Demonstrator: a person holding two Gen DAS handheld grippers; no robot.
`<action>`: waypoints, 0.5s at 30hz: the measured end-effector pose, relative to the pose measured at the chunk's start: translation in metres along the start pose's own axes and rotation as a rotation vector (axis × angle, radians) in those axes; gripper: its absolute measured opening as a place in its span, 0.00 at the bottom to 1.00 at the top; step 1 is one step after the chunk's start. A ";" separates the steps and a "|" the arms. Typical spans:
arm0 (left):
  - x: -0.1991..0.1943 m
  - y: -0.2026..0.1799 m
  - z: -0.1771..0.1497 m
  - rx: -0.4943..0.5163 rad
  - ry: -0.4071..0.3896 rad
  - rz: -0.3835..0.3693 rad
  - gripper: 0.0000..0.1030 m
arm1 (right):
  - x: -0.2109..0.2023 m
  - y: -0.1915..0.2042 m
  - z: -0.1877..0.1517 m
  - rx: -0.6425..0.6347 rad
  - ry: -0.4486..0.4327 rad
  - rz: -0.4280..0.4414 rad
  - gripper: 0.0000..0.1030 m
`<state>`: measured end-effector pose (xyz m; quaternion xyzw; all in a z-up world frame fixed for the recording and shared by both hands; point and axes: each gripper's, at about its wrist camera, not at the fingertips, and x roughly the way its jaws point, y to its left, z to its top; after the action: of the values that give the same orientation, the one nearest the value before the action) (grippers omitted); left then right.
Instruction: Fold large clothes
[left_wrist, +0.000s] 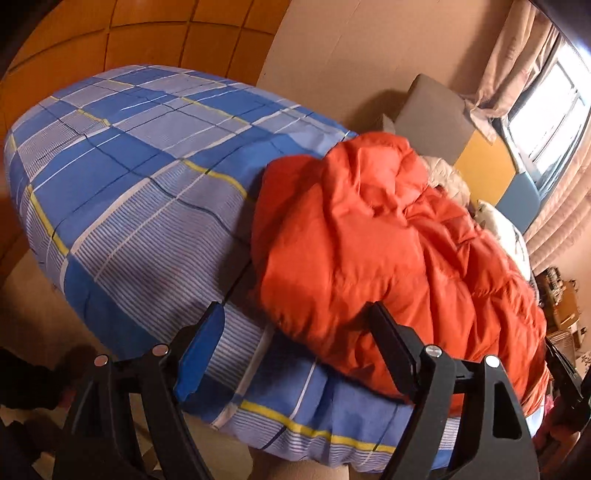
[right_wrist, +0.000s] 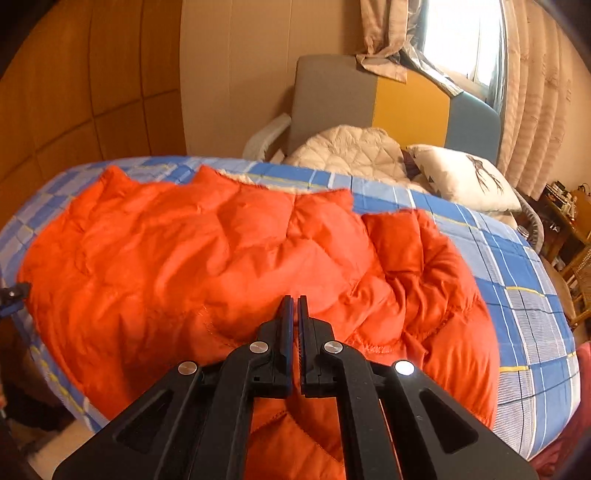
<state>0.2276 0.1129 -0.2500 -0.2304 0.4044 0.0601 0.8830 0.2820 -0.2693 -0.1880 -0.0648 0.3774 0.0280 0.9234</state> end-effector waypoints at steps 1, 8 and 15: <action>0.001 -0.002 -0.002 0.005 0.004 -0.007 0.77 | 0.006 0.002 -0.002 -0.012 0.015 -0.012 0.01; 0.014 -0.005 -0.007 -0.054 0.051 -0.065 0.77 | 0.038 0.013 -0.019 -0.076 0.090 -0.061 0.01; 0.021 -0.005 -0.006 -0.094 0.046 -0.093 0.78 | 0.047 0.034 -0.027 -0.217 0.097 -0.175 0.01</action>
<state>0.2391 0.1040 -0.2668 -0.2914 0.4104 0.0328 0.8635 0.2933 -0.2396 -0.2438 -0.1981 0.4094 -0.0154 0.8905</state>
